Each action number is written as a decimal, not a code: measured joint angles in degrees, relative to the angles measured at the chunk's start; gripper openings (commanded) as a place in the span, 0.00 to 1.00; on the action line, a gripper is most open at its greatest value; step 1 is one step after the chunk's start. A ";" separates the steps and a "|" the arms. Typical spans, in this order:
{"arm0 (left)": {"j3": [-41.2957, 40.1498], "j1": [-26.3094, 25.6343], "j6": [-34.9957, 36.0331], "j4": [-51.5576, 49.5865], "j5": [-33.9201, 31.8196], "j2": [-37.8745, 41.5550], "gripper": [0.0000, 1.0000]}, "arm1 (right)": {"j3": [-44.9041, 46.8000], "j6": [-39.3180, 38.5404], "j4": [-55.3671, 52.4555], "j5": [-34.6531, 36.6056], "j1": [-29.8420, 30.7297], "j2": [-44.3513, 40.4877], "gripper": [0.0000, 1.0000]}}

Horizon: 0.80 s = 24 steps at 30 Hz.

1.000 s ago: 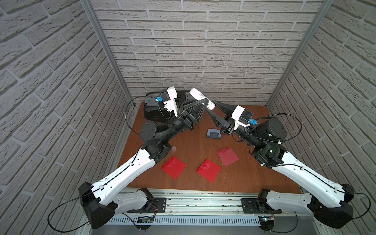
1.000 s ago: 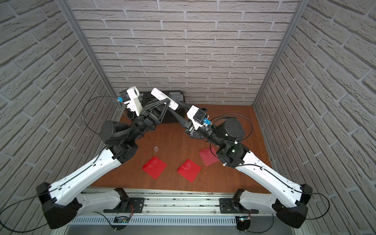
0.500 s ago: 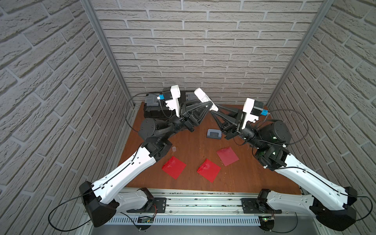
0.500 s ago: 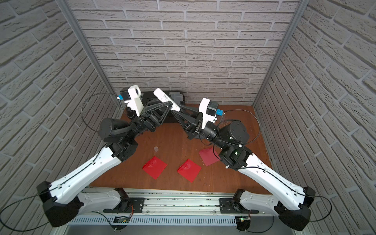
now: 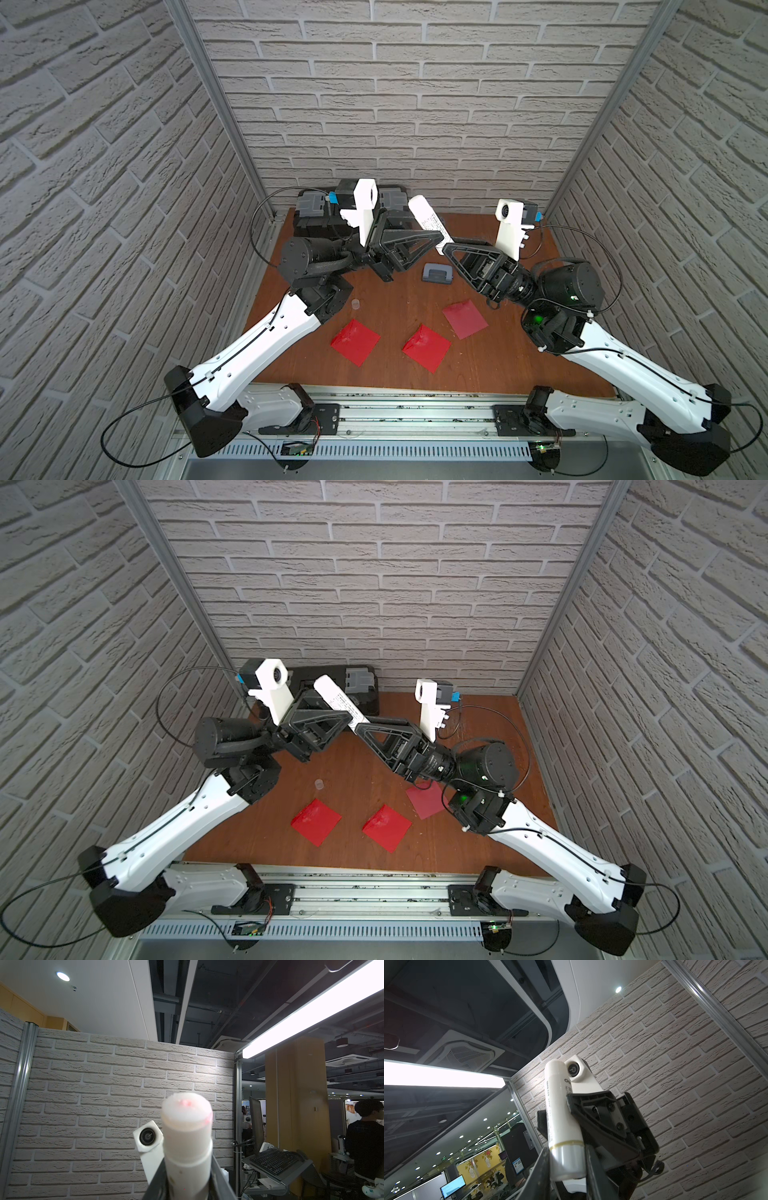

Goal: Seal the envelope with a glue stick
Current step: Unscrew the glue stick.

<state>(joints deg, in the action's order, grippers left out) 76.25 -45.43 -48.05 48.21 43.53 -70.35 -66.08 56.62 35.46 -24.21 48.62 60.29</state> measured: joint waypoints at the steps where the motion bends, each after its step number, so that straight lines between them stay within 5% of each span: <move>1: 0.00 0.00 0.11 -0.24 -0.13 0.02 0.05 | 0.04 -0.79 -0.81 0.37 0.04 -0.39 0.25; 8: -2.84 -0.04 1.95 -1.92 -5.57 0.59 0.04 | 2.47 -17.99 -8.96 9.20 0.42 -6.71 0.53; 18: -8.15 -0.26 -2.16 -1.07 -16.24 0.66 0.03 | 1.22 -54.77 -10.67 12.07 0.42 -4.46 0.52; 24: -9.64 -0.35 -3.34 -1.75 -20.55 1.09 0.03 | 0.59 -70.82 -12.17 11.15 0.42 -1.70 0.42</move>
<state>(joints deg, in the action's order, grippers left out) 66.61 -45.78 -51.40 46.46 22.98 -69.25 -65.49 -14.20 23.29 -13.06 49.04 58.59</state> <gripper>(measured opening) 0.283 0.439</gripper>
